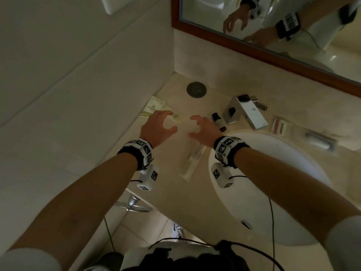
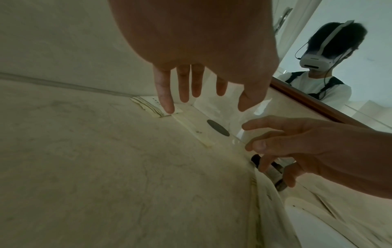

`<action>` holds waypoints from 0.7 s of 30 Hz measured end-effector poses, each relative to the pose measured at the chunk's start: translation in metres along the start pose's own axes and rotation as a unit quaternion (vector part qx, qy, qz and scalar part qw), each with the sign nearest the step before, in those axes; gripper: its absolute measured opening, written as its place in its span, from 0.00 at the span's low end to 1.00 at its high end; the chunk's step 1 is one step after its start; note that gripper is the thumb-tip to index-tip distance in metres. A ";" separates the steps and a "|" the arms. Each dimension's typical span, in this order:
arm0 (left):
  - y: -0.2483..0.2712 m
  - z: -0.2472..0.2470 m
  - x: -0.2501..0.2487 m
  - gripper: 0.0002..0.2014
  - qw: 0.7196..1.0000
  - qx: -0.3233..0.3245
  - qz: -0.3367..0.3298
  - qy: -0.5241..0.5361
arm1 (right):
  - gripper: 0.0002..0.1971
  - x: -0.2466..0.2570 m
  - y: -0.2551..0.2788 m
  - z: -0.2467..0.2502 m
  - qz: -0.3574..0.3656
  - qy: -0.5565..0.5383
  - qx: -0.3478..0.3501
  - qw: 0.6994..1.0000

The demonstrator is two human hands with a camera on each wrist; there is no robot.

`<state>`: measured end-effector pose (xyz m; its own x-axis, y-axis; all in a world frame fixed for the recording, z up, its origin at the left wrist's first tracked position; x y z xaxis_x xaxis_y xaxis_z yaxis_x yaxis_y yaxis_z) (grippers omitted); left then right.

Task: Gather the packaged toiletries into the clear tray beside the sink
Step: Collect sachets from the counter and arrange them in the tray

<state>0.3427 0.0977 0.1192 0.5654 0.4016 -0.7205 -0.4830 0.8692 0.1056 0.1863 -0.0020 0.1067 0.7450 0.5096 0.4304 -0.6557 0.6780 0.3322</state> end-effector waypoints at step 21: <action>-0.056 -0.003 0.061 0.34 0.980 0.063 0.121 -0.144 | 0.31 0.032 -0.082 -0.026 0.075 0.178 0.122 0.974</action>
<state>0.4016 0.0725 0.0673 0.6189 0.6487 -0.4429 -0.5490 0.7605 0.3467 0.2671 -0.0277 0.0707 0.6057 0.7736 0.1863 -0.7379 0.4585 0.4954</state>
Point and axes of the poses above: each hand's wrist, its own y-axis away from the middle knuckle, its own z-axis out of the back of the hand, x = y × z, the point moved 6 cm from there along -y, towards the middle knuckle, and after that the axes turned 9 degrees about y, right-handed, at the moved point
